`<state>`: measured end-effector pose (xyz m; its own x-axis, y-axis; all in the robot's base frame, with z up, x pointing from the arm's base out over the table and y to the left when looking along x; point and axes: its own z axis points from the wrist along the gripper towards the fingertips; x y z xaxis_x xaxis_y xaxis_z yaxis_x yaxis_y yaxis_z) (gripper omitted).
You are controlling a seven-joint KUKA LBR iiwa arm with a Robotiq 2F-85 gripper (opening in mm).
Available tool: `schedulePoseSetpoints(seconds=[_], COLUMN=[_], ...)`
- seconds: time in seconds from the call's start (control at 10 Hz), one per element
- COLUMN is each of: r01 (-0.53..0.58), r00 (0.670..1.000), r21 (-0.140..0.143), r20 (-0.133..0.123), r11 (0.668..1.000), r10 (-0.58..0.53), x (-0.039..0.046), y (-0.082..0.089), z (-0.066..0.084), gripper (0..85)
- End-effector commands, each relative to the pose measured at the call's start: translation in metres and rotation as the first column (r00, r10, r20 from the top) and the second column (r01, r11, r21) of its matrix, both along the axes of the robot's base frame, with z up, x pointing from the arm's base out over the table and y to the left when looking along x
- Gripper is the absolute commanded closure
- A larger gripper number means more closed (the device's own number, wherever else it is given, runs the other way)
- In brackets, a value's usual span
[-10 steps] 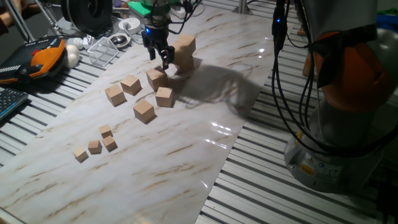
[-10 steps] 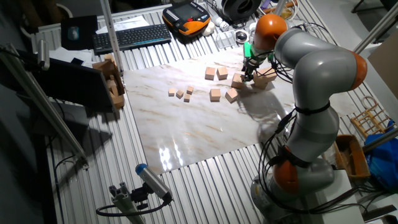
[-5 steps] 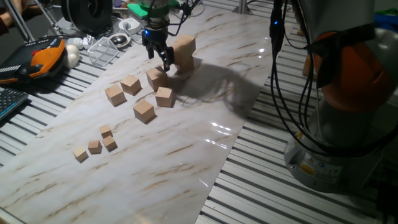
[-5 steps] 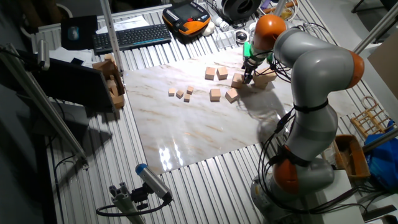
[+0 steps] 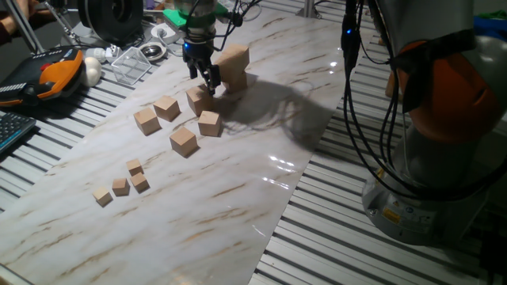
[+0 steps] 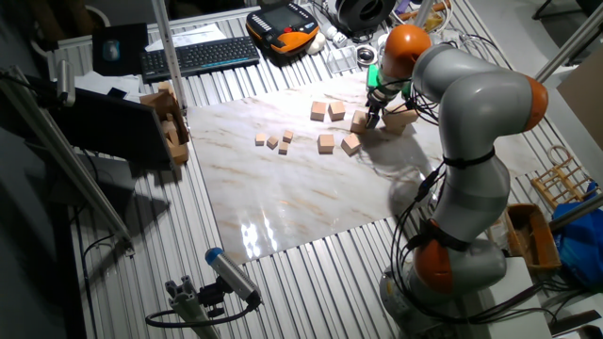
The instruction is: Stack the blocks into a cross shape
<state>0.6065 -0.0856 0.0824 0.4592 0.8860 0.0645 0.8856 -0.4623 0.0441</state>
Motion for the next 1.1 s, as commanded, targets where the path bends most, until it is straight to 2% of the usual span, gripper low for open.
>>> schedulePoseSetpoints(seconds=[0.0,0.1,0.4,0.6,0.8,1.0], r01=[0.006,0.01,0.02,0.021,0.02,0.02], r00=[1.0,1.0,1.0,1.0,1.0,1.0], r21=[-0.003,0.001,0.001,-0.008,-0.029,-0.029], r20=[-0.003,-0.008,-0.017,-0.002,0.019,0.023], r11=[1.0,1.0,1.0,1.0,0.999,0.999], r10=[-0.006,-0.01,-0.02,-0.021,-0.02,-0.02], x=[0.0003,0.0004,0.0012,0.0018,0.0027,0.0045], y=[0.0,0.001,0.002,0.002,0.002,0.002], z=[-0.002,-0.005,-0.013,-0.011,-0.006,-0.005], gripper=[0.0,17.0,17.0,17.0,17.0,17.0])
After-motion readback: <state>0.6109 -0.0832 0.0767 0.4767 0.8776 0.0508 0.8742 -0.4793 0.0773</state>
